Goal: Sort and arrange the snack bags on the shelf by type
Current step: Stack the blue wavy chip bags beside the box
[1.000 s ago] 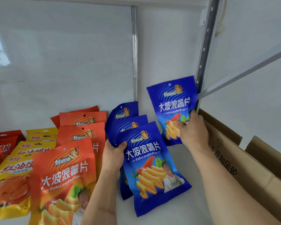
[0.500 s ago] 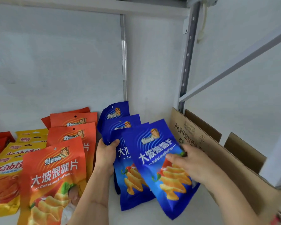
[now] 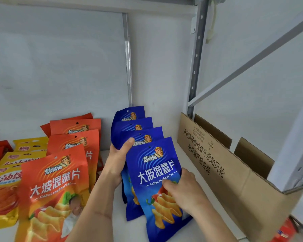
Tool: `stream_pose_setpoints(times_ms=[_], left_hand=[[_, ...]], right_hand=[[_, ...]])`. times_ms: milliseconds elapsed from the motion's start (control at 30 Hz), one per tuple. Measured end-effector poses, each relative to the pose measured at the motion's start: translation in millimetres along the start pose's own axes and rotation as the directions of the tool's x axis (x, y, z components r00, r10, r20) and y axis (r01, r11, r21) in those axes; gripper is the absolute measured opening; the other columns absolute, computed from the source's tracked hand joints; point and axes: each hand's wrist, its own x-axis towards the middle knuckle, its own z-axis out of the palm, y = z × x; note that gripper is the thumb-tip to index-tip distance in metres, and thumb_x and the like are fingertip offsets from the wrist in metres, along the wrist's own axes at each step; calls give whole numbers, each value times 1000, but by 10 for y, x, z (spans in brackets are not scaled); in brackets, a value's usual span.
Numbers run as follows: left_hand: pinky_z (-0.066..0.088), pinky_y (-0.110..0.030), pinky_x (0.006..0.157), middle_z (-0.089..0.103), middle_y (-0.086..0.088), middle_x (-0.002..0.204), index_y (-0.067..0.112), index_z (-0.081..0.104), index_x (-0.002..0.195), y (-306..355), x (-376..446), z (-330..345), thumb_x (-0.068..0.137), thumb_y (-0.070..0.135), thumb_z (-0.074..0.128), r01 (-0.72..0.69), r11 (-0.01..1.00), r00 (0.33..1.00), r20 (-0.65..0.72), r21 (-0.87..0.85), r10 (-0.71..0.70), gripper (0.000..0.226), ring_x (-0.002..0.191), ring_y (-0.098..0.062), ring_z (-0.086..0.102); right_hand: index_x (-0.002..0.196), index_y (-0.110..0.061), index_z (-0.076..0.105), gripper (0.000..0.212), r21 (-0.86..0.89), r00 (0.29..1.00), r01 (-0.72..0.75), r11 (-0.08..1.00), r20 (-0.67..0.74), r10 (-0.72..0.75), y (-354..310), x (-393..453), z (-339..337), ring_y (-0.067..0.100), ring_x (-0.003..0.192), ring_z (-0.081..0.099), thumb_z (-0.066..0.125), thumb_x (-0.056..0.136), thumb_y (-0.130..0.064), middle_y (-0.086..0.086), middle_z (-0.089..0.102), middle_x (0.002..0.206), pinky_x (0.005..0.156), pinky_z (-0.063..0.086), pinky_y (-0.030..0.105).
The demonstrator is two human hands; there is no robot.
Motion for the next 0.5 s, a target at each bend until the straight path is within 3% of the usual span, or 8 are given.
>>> stream_pose_setpoints(times_ms=[100, 200, 267, 333, 400, 500], left_hand=[[59, -57, 85, 74, -10, 114, 23, 48, 130, -16, 30, 15, 81, 23, 81, -4, 999, 1000, -25, 54, 5, 59, 95, -35, 75], [61, -52, 78, 75, -12, 113, 17, 53, 127, -24, 60, 69, 88, 15, 75, 6, 1000, 999, -35, 20, -6, 45, 93, -36, 75], [63, -45, 69, 76, -13, 106, 15, 56, 119, 10, 84, 169, 89, 13, 73, 35, 999, 999, -32, -8, -36, 34, 87, -33, 76], [63, -42, 64, 77, -13, 101, 15, 57, 113, 82, 133, 317, 89, 14, 73, 92, 995, 995, -22, -33, -93, 28, 83, -33, 76], [63, -42, 64, 77, -15, 101, 13, 57, 111, 153, 239, 460, 88, 14, 75, 146, 988, 989, -15, -50, -147, 30, 85, -35, 76], [63, -46, 70, 76, -18, 105, 10, 56, 116, 124, 409, 550, 87, 14, 76, 220, 975, 975, -18, -10, -220, 35, 91, -38, 74]], right_hand=[[138, -25, 33, 78, 51, 1000, 22, 998, 0, -22, 24, 14, 48, 12, 113, 56, 61, 73, -59, -6, 53, 128, 92, 53, 36], [148, -34, 16, 80, 223, 997, 50, 974, 52, -63, 15, 12, 43, 1, 102, 62, 66, 85, -43, -12, 58, 124, 68, 54, 17], [146, -37, 19, 74, 283, 996, 89, 955, 6, -94, -7, 24, -20, -4, 95, 63, 66, 90, -32, -17, 61, 118, 60, 49, 11], [142, -38, 27, 67, 309, 988, 148, 940, -94, -125, -52, 79, -121, -7, 91, 62, 66, 89, -30, -18, 63, 116, 66, 51, 16], [141, -37, 31, 64, 343, 978, 179, 922, -161, -130, -107, 144, -236, -5, 92, 61, 67, 88, -32, -16, 63, 121, 70, 50, 18], [136, -34, 35, 58, 377, 982, 166, 911, -152, -116, -97, 221, -302, -2, 94, 62, 69, 89, -32, -14, 61, 123, 68, 47, 17]])
